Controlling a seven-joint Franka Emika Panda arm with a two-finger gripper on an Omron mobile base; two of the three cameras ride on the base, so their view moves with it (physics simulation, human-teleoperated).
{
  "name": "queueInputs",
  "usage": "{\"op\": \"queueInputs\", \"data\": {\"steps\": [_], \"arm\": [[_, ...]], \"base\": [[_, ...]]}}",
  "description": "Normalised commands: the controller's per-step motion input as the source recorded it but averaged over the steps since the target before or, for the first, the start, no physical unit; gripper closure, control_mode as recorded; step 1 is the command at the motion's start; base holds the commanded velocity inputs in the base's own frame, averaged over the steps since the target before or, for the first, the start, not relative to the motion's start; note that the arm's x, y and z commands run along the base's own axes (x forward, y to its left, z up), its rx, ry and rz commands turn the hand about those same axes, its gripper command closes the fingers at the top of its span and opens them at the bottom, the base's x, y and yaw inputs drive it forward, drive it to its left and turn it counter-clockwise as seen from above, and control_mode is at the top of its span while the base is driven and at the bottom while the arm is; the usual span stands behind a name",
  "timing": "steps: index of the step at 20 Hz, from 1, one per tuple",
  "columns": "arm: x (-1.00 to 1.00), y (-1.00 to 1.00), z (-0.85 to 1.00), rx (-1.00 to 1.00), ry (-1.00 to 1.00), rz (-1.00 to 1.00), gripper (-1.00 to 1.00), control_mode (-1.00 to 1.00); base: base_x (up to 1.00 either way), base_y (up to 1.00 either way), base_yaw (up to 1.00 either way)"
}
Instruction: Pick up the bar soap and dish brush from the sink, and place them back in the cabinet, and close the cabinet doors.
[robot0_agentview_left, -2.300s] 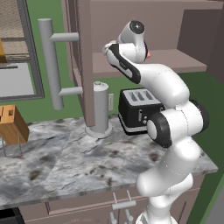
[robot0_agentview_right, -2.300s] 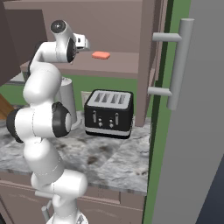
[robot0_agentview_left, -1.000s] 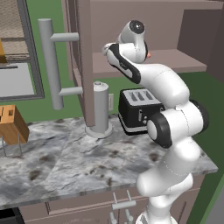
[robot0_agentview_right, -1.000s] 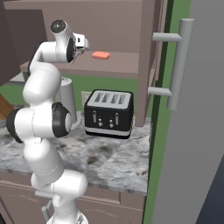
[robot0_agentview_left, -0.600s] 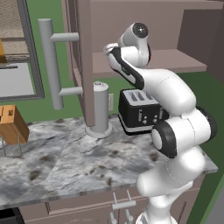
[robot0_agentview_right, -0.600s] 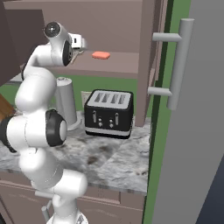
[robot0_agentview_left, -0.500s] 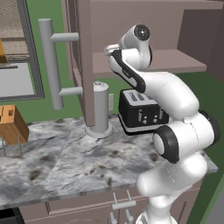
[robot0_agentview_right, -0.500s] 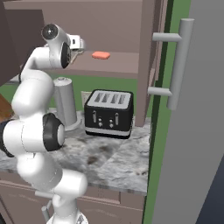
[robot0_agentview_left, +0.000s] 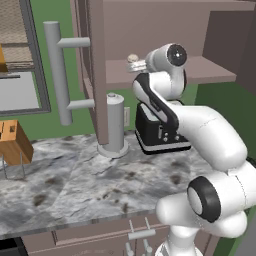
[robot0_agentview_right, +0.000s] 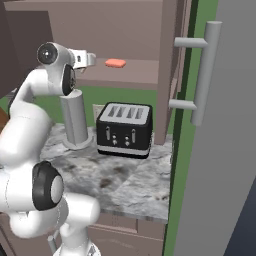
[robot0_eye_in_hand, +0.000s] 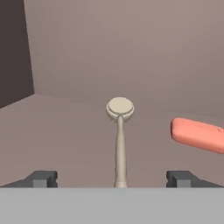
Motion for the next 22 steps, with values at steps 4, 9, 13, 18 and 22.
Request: {"op": "queueInputs", "data": {"steps": [4,9,13,18,22], "arm": [[-0.65,-0.10,0.17,0.00,-0.01,0.00,-1.00,-1.00],[-0.67,0.00,0.28,0.00,0.00,0.00,-1.00,-1.00],[-0.72,0.00,0.29,0.00,0.00,0.00,-1.00,-1.00],[-0.78,0.00,0.21,-0.01,0.00,0.00,-1.00,-1.00],[-0.86,0.00,0.08,-0.03,0.00,0.00,-1.00,-1.00]], "base": [[0.00,0.00,0.00],[0.00,0.00,0.00],[0.00,0.00,0.00],[0.00,0.00,0.00],[0.00,0.00,0.00]]}}
